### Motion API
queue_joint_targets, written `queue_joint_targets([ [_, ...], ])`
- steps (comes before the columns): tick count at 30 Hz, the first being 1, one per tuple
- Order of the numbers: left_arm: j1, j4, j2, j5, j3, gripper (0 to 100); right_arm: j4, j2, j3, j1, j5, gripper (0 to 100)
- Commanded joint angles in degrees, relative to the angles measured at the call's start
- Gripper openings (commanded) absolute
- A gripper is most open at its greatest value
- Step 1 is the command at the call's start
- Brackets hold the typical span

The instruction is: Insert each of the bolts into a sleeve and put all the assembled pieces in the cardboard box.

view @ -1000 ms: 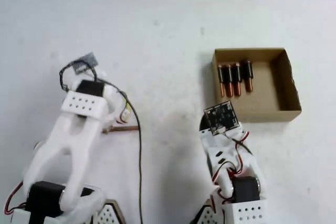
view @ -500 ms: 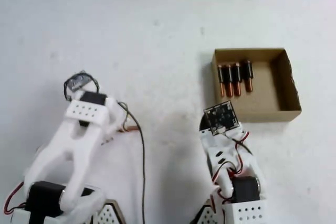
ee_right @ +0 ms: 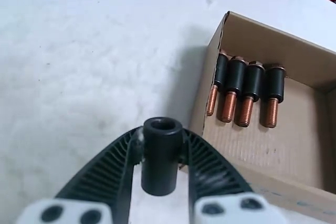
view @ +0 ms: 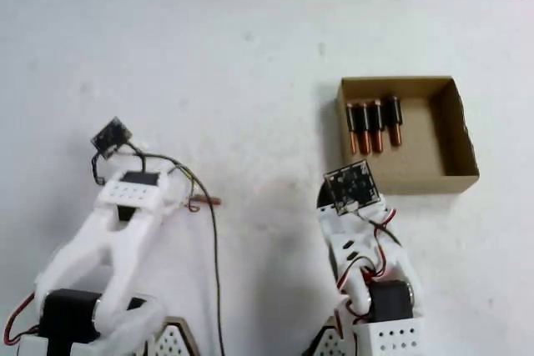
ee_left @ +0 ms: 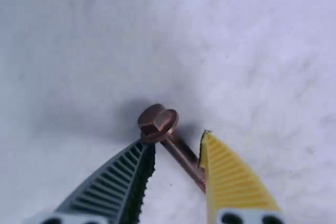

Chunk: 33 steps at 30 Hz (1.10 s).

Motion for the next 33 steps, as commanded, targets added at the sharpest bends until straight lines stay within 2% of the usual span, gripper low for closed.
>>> queue_joint_targets([
  [1,-0.7,-2.1,-2.4,0.4,-0.6,17,-1.5,-0.7,-0.3,0.0,-0.1,1.8],
  [33,-0.7,-2.0,-2.3,-1.2,-2.2,17,-1.1,-0.7,-0.3,0.0,-0.1,1.8],
])
